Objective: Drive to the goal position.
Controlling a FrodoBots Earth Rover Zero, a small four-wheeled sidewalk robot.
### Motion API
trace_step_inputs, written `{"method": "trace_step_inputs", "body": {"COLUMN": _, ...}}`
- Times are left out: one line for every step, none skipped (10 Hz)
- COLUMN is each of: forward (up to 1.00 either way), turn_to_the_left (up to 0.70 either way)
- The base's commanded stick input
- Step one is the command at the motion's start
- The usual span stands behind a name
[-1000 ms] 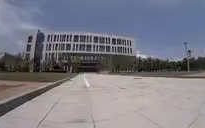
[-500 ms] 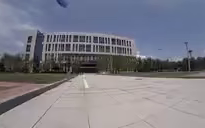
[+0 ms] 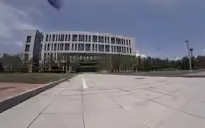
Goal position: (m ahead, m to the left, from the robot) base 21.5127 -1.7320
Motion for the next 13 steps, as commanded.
{"method": "trace_step_inputs", "body": {"forward": 0.50, "turn_to_the_left": 0.01}}
{"method": "trace_step_inputs", "body": {"forward": 0.50, "turn_to_the_left": 0.01}}
{"method": "trace_step_inputs", "body": {"forward": 0.50, "turn_to_the_left": 0.01}}
{"method": "trace_step_inputs", "body": {"forward": 0.50, "turn_to_the_left": 0.01}}
{"method": "trace_step_inputs", "body": {"forward": 0.50, "turn_to_the_left": 0.01}}
{"method": "trace_step_inputs", "body": {"forward": 0.50, "turn_to_the_left": 0.01}}
{"method": "trace_step_inputs", "body": {"forward": 0.50, "turn_to_the_left": 0.01}}
{"method": "trace_step_inputs", "body": {"forward": 0.50, "turn_to_the_left": 0.01}}
{"method": "trace_step_inputs", "body": {"forward": 0.50, "turn_to_the_left": 0.01}}
{"method": "trace_step_inputs", "body": {"forward": 0.50, "turn_to_the_left": 0.01}}
{"method": "trace_step_inputs", "body": {"forward": 0.50, "turn_to_the_left": 0.01}}
{"method": "trace_step_inputs", "body": {"forward": 0.50, "turn_to_the_left": 0.01}}
{"method": "trace_step_inputs", "body": {"forward": 0.50, "turn_to_the_left": 0.01}}
